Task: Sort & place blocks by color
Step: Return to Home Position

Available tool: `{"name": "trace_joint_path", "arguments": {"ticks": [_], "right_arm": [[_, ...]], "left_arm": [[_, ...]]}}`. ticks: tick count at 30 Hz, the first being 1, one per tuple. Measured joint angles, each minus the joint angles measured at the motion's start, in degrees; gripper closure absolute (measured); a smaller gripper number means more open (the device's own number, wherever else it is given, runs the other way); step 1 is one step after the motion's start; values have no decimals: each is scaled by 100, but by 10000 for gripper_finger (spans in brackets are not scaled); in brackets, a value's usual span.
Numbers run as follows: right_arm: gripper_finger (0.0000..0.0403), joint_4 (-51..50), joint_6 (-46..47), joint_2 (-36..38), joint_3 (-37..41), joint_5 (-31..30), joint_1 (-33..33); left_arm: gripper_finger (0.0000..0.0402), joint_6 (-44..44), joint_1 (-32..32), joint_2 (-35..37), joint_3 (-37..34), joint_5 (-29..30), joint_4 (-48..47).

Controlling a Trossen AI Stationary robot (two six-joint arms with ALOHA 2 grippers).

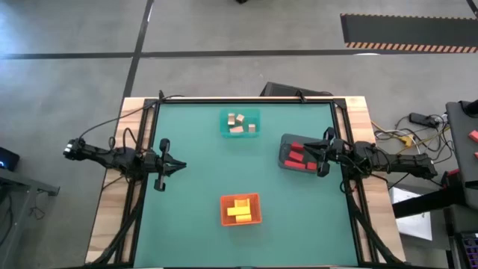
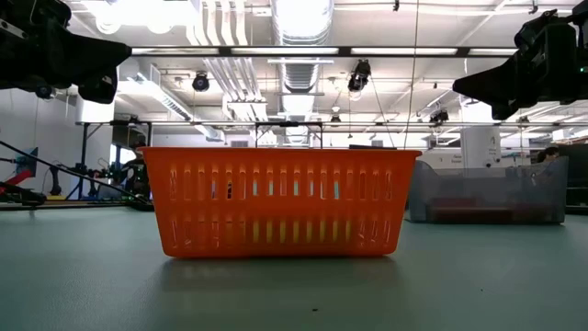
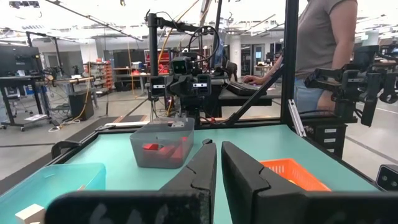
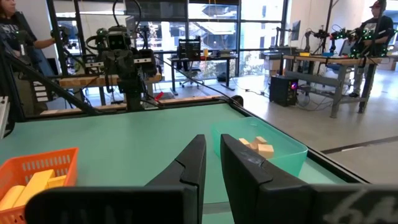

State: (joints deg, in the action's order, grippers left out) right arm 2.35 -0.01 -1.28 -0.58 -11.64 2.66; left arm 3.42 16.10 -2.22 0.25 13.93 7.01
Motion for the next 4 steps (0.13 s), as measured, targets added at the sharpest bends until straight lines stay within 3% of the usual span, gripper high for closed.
{"name": "trace_joint_path", "arguments": {"ticks": [4], "right_arm": [[364, 0, 0, 0, 0, -2, 0]], "left_arm": [[393, 0, 0, -4, 0, 0, 0]]}}
